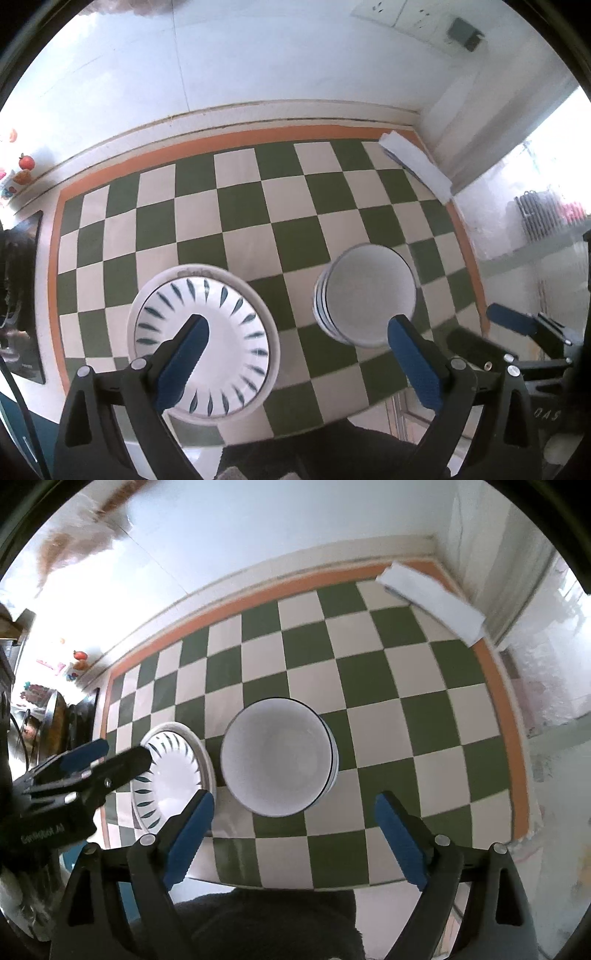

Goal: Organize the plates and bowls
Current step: 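Lower the nested bowl stack onto the cloth beside the plates and open both tools, then grasp the bowl stack rim with the left tool while the right tool grips its side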

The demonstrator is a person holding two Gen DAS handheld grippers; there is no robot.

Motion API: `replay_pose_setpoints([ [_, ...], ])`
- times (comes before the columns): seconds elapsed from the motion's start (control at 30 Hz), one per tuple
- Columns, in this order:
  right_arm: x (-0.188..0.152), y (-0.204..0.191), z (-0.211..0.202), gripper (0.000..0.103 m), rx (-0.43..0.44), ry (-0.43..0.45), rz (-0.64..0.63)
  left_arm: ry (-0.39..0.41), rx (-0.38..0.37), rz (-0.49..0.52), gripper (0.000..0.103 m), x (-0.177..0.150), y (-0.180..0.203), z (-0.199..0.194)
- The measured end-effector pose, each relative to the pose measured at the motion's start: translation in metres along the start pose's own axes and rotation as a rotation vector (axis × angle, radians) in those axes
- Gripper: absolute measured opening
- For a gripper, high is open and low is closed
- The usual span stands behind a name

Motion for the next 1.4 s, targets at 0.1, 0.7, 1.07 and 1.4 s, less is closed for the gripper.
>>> replay_pose_setpoints([
  [0.1, -0.011, -0.010, -0.026, 0.092, -0.016, 0.047, -0.007, 0.018, -0.009, 0.012, 0.100, -0.014, 0.001, -0.022],
  [0.7, -0.059, -0.030, -0.078, 0.095, -0.009, 0.141, 0.028, 0.125, -0.034, 0.036, 0.103, -0.043, 0.003, -0.073],
  [1.07, -0.035, -0.006, -0.039, 0.098, 0.033, 0.109, 0.068, -0.027, -0.124, 0.010, 0.103, -0.010, 0.007, 0.003],
  [1.4, -0.005, 0.043, 0.071, 0.098, 0.249, -0.024, 0.284, -0.260, -0.202, -0.088, 0.101, 0.029, -0.003, 0.111],
])
Point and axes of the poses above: each gripper's, at about its wrist camera, not at the fingertips, and z roughly the way its jaws point, y to its right, x to its top, the point moved 6 cm from there along z, roughly the way its jaws point
